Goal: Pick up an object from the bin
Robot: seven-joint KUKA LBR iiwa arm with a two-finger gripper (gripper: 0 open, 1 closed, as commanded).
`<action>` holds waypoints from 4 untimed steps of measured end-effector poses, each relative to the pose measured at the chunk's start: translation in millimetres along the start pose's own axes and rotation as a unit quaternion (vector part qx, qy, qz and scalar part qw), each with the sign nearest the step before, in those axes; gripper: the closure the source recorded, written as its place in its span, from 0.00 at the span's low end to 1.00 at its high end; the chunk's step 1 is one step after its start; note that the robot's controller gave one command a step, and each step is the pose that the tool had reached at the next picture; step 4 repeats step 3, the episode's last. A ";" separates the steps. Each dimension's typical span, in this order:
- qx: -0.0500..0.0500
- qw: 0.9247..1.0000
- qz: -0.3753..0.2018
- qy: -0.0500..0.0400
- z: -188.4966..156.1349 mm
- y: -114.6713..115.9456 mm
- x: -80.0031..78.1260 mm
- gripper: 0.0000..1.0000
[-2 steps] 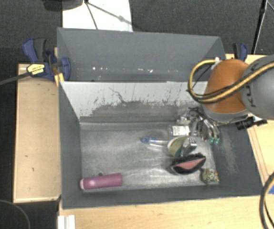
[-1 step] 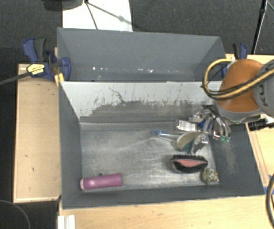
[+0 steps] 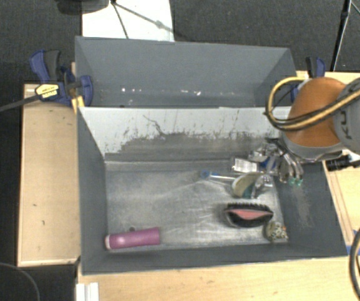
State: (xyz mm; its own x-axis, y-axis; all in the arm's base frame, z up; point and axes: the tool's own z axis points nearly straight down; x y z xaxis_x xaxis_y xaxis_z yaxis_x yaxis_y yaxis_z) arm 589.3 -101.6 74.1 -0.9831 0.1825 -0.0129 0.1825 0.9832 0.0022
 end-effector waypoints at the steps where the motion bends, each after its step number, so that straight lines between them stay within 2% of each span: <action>1: 0.002 1.000 0.003 0.002 -93.2 -30.1 45.1 1.00; 2: 0.001 1.000 0.004 0.007 -77.1 -26.9 103.2 1.00; 3: 0.001 1.000 0.004 0.001 -172.4 -27.7 82.1 1.00; 4: 0.001 1.000 0.004 0.001 -172.4 -27.7 82.1 1.00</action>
Offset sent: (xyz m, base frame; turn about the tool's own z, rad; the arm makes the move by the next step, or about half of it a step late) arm -0.0517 -0.0195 0.0876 0.0011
